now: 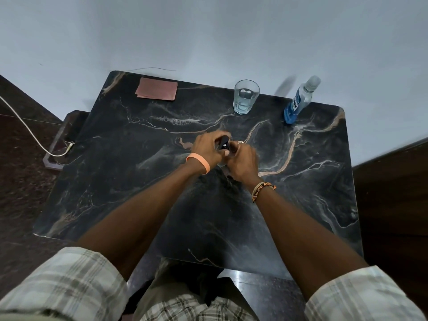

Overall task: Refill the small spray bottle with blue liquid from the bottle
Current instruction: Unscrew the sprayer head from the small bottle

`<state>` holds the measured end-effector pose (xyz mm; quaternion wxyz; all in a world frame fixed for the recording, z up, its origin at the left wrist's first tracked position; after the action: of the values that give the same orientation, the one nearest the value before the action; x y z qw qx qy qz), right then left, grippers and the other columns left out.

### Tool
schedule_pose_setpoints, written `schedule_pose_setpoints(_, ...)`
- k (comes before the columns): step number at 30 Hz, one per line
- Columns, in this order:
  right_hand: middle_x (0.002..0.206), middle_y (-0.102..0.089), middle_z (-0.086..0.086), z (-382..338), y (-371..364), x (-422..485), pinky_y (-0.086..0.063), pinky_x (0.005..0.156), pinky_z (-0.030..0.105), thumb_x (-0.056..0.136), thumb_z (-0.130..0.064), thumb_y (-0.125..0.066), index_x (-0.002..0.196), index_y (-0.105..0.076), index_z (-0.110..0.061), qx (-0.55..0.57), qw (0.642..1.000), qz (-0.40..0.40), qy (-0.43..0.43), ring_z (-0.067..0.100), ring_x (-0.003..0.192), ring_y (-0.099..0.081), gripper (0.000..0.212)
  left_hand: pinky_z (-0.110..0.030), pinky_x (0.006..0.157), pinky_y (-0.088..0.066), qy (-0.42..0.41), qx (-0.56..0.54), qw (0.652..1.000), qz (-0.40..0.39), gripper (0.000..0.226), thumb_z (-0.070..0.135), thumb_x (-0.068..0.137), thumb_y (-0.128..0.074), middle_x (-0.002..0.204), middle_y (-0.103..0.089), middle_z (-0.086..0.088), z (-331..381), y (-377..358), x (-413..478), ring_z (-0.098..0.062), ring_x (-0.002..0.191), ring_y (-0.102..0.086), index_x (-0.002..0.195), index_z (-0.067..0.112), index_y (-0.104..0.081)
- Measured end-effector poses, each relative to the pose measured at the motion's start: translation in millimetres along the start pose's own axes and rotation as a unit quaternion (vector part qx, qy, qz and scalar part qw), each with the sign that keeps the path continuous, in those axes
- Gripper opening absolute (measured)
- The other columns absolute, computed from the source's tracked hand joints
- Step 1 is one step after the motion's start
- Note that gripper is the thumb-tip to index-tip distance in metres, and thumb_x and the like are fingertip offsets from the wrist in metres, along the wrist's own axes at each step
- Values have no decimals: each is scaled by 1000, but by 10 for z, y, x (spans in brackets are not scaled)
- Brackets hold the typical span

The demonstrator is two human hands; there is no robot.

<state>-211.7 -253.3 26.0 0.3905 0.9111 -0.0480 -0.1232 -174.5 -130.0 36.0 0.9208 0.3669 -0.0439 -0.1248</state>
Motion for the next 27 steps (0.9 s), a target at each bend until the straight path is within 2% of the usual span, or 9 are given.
schedule_pose_setpoints(3,75,-69,2,7,-2,1,-46,57,31,81,-17,-71,87,-71,-18,10,1000,3,0,21,71,-63,6,-26,74,-47,12,32,999,8,33,22,61,-87,91,-69,5,18,-7,41,-14,84,-61,88,21,-68)
schedule_pose_setpoints(7,77,-70,2,7,-8,-2,-41,58,26,78,-18,-77,90,-73,-17,10,1000,2,-5,19,71,-62,13,-26,91,-49,37,-51,998,-15,67,9,58,-88,114,-66,0,2,-22,65,-11,101,-60,119,16,-63)
schedule_pose_setpoints(10,76,-69,1,27,-13,11,-38,56,25,73,-20,-83,87,-73,-18,7,1000,1,-16,18,69,-60,18,-33,91,-54,27,-89,995,-40,51,-6,59,-81,105,-71,-4,9,-23,73,-18,99,-67,107,10,-70)
schedule_pose_setpoints(12,72,-66,-2,40,-15,10,-35,52,23,74,-19,-81,85,-72,-19,8,1000,6,-13,17,67,-59,15,-23,84,-50,18,-26,999,-32,44,1,58,-83,100,-71,1,40,-13,71,-16,94,-66,97,17,-72)
schedule_pose_setpoints(14,68,-61,-5,41,-17,7,-34,49,23,77,-17,-77,85,-71,-20,12,1000,10,-3,17,66,-57,10,-19,81,-46,22,-8,999,-23,49,6,58,-84,105,-67,2,46,1,75,-13,94,-62,102,20,-70)
schedule_pose_setpoints(16,71,-65,-4,36,-14,7,-41,53,25,77,-18,-79,86,-72,-18,14,1000,9,-1,17,68,-59,11,-26,87,-51,27,-45,998,-38,57,1,59,-84,111,-67,-2,20,6,76,-14,99,-63,112,16,-68)
schedule_pose_setpoints(19,77,-70,0,35,-5,20,-49,59,30,73,-21,-82,84,-73,-16,15,1000,10,-17,18,71,-62,15,-33,88,-53,16,-37,997,-59,49,2,61,-83,105,-72,-4,26,36,74,-20,95,-67,106,14,-71)
schedule_pose_setpoints(22,76,-69,6,58,-13,32,-43,56,29,75,-22,-80,77,-71,-11,4,999,10,-37,23,71,-63,15,-31,84,-51,-8,39,998,-47,44,10,62,-83,99,-69,-2,76,71,75,-21,90,-62,102,21,-72)
schedule_pose_setpoints(27,79,-71,0,53,-9,46,-43,56,25,69,-28,-86,84,-75,-18,8,999,5,-40,18,72,-64,21,-29,85,-54,12,-35,997,-64,51,5,63,-83,101,-71,2,-5,99,58,-15,90,-67,110,18,-70)
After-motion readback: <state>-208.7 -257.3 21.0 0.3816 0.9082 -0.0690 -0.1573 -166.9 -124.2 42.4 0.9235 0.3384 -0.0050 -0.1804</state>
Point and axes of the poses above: each hand's wrist, its own x-axis towards the middle knuckle, its own y-axis out of the back of the hand, z = x × y, the point moved 3 cm from there along x, towards the middle knuckle
